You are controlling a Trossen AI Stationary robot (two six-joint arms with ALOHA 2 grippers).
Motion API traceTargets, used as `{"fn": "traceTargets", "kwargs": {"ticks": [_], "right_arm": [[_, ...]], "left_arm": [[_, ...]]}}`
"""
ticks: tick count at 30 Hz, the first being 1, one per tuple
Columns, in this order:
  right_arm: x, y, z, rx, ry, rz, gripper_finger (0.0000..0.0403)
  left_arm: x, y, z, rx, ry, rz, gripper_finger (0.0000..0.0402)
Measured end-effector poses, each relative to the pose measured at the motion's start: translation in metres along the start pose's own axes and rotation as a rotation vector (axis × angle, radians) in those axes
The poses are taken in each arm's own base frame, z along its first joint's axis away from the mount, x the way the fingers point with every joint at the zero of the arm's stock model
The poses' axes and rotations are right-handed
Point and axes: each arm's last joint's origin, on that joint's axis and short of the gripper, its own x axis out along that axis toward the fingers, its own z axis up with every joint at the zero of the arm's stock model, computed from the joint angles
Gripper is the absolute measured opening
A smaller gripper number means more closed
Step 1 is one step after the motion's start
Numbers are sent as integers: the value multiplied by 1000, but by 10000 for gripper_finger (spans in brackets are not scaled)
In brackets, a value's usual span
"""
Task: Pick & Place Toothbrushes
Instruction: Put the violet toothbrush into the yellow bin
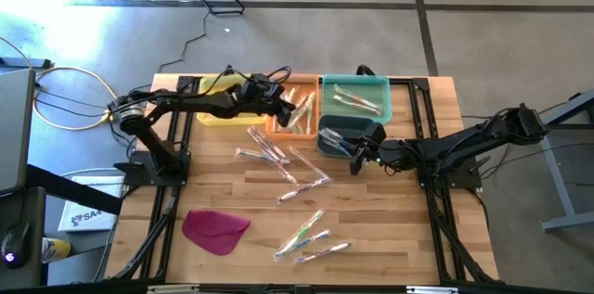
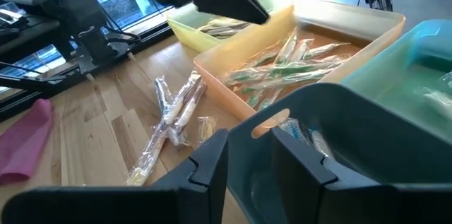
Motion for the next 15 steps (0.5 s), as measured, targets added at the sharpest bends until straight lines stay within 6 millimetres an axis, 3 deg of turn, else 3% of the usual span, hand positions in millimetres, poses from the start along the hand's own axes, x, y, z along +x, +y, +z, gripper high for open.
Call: {"fn": "traceTargets", "kwargs": {"ticks": [4,8,15], "right_arm": [[0,0,0,-2,0,0,97],[0,0,0,-2,0,0,97],[0,0,0,0,0,0,97]], "left_arm": [[-17,-7,3,42,36,7,4],[-33,-31,2,137,49,-22,5],[-63,-66,-22,282,11,-72,1]]}}
